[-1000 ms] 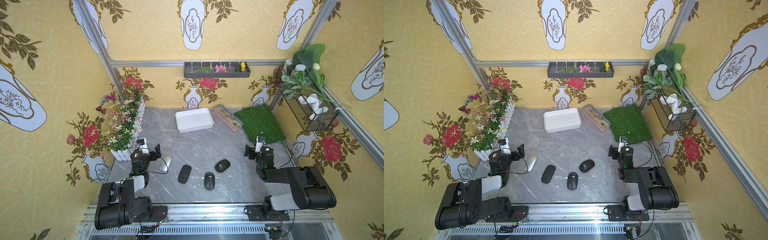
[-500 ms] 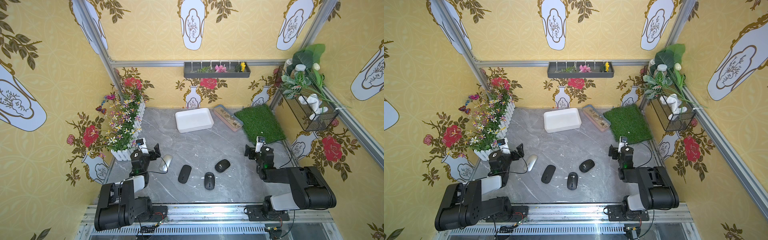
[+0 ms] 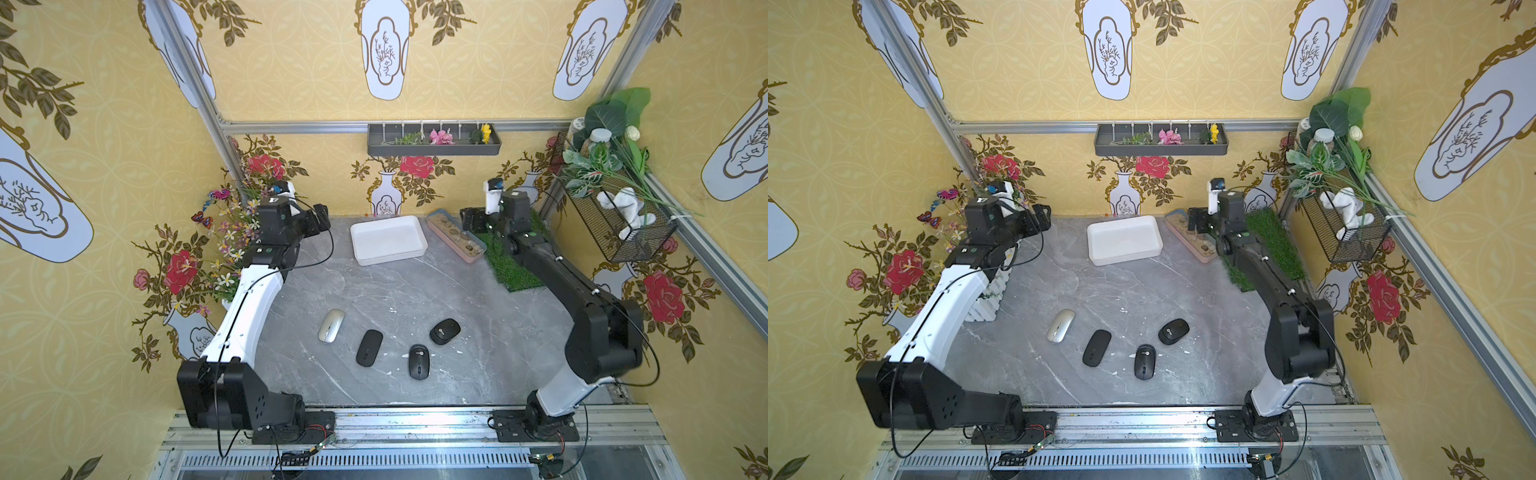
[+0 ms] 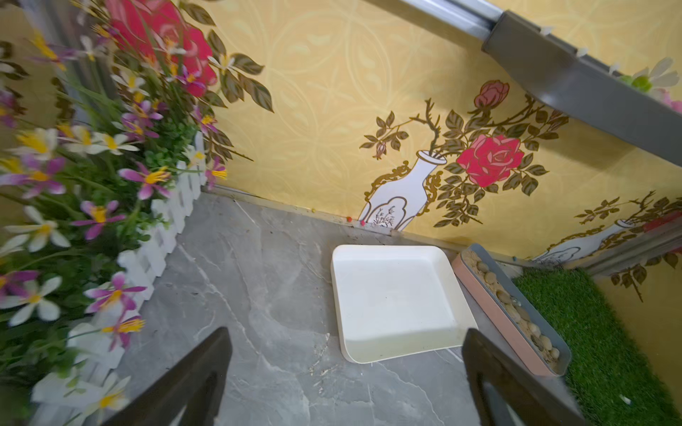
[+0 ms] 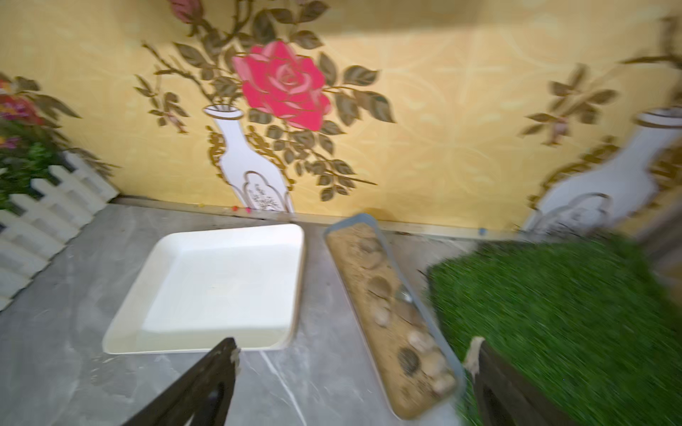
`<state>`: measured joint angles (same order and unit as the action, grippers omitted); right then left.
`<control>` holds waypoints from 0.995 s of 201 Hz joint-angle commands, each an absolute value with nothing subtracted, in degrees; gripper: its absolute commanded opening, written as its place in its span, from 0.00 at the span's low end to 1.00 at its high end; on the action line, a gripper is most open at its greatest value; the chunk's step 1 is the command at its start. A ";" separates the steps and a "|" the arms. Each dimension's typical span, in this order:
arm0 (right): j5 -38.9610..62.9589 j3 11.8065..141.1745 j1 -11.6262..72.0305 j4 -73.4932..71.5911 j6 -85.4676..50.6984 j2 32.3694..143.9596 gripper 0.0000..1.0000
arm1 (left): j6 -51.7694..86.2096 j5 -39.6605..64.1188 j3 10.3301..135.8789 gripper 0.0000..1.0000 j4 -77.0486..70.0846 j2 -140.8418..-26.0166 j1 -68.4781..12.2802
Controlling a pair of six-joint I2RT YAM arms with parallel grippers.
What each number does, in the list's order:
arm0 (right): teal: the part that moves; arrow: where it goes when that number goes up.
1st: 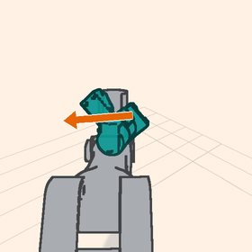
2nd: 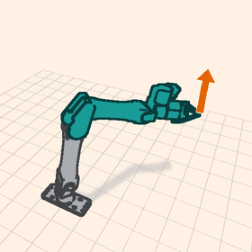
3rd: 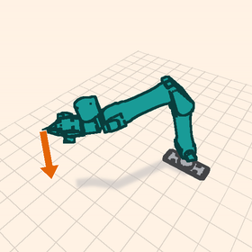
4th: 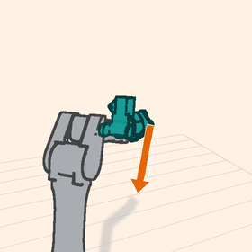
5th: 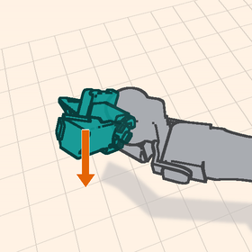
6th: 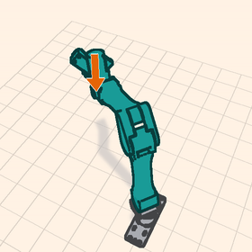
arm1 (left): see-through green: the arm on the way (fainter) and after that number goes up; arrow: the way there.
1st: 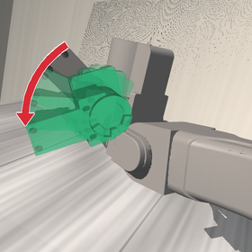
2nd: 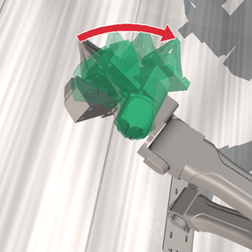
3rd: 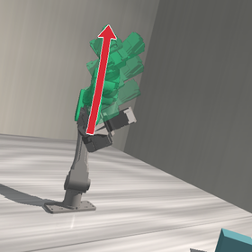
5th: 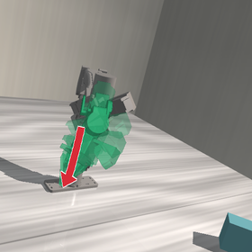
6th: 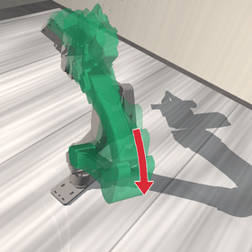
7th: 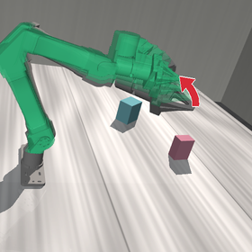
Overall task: Put the mouse in the storage box
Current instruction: Pick up the storage box at the center of the board.
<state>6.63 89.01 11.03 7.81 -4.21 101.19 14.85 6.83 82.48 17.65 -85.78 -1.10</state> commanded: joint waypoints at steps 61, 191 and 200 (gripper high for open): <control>16.74 141.37 16.99 45.17 -10.11 141.30 0.98 | 23.78 13.60 127.78 0.85 57.28 -130.27 -4.39; 12.03 145.34 18.30 44.49 -12.89 154.60 0.77 | 27.12 17.53 131.16 0.66 51.42 -144.89 -5.19; 11.56 145.37 18.35 43.68 -13.08 155.07 0.72 | 27.30 17.79 131.57 0.64 51.03 -145.25 -5.27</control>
<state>12.23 144.14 18.24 45.08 -12.01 153.69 25.91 16.60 130.37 52.31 -143.81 -5.26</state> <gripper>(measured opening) 0.771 0.662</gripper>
